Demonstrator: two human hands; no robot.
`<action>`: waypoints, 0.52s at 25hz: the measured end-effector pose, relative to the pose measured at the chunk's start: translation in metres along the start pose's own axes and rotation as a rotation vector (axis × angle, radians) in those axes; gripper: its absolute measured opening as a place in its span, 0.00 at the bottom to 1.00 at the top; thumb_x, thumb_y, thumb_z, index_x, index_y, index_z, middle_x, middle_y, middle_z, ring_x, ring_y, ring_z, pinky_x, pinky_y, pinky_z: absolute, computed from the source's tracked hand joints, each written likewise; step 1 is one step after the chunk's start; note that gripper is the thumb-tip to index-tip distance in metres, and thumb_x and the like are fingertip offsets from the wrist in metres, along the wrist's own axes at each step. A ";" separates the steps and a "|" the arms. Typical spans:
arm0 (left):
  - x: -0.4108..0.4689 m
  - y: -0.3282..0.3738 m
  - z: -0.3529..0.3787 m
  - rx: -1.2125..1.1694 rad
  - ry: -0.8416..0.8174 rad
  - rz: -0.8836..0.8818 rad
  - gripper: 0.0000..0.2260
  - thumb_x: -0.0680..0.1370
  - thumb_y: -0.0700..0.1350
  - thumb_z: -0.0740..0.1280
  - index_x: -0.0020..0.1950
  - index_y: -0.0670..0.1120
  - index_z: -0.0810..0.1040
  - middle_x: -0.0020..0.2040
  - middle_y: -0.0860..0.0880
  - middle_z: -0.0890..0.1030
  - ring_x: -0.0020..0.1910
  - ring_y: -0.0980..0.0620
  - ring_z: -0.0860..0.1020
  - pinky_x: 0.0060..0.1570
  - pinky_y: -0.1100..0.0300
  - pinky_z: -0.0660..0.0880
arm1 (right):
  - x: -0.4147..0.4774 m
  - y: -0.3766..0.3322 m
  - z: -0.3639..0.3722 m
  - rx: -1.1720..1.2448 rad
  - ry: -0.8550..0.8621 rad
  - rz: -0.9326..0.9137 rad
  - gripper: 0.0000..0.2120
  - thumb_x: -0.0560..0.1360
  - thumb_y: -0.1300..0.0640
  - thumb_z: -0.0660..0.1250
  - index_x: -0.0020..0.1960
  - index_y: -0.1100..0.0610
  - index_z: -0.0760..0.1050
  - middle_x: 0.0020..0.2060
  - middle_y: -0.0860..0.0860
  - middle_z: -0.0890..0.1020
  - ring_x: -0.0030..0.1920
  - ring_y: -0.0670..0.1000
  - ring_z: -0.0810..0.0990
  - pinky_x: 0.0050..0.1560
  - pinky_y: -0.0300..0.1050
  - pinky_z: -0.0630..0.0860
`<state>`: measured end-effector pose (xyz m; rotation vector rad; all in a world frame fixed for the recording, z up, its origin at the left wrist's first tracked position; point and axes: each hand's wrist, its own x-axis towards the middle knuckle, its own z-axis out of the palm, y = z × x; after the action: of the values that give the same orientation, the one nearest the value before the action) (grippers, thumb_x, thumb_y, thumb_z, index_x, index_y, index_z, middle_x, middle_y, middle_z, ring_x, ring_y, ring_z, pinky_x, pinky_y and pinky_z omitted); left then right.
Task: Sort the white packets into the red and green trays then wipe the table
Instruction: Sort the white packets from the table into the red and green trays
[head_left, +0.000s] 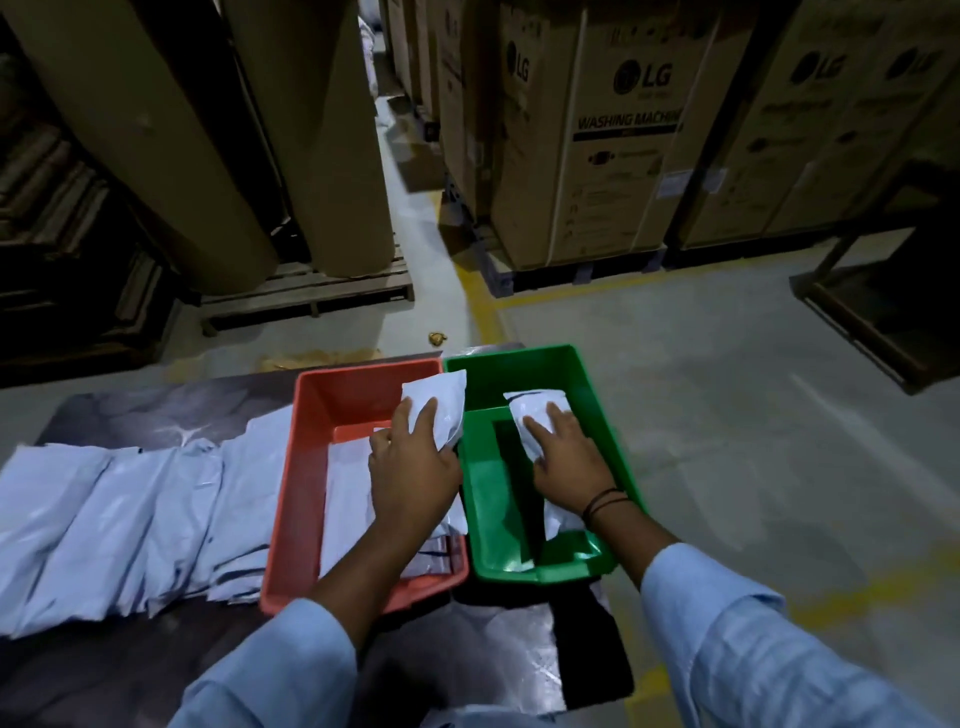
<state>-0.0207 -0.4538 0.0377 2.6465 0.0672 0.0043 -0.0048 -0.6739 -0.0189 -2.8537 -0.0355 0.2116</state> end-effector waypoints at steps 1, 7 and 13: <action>-0.002 0.006 0.004 0.005 0.008 -0.011 0.28 0.78 0.48 0.64 0.78 0.54 0.65 0.81 0.48 0.60 0.70 0.36 0.66 0.67 0.44 0.68 | 0.004 0.006 0.005 -0.039 -0.073 0.009 0.35 0.73 0.54 0.63 0.78 0.48 0.56 0.79 0.57 0.50 0.78 0.62 0.51 0.71 0.60 0.65; 0.003 0.020 0.008 0.032 0.054 -0.042 0.28 0.78 0.46 0.65 0.78 0.52 0.66 0.80 0.47 0.61 0.70 0.36 0.65 0.67 0.43 0.68 | 0.024 0.020 0.034 -0.171 -0.196 -0.007 0.35 0.75 0.53 0.61 0.79 0.51 0.51 0.79 0.59 0.47 0.78 0.64 0.46 0.74 0.64 0.51; 0.008 0.036 0.013 -0.005 0.068 -0.048 0.29 0.77 0.44 0.64 0.79 0.52 0.65 0.81 0.48 0.60 0.71 0.36 0.64 0.68 0.43 0.68 | 0.025 0.038 0.063 -0.195 -0.237 -0.065 0.40 0.80 0.41 0.57 0.80 0.53 0.38 0.77 0.64 0.34 0.77 0.67 0.34 0.76 0.63 0.39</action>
<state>-0.0110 -0.4909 0.0436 2.6392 0.1533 0.0787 0.0102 -0.6916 -0.0926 -2.9972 -0.2073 0.5609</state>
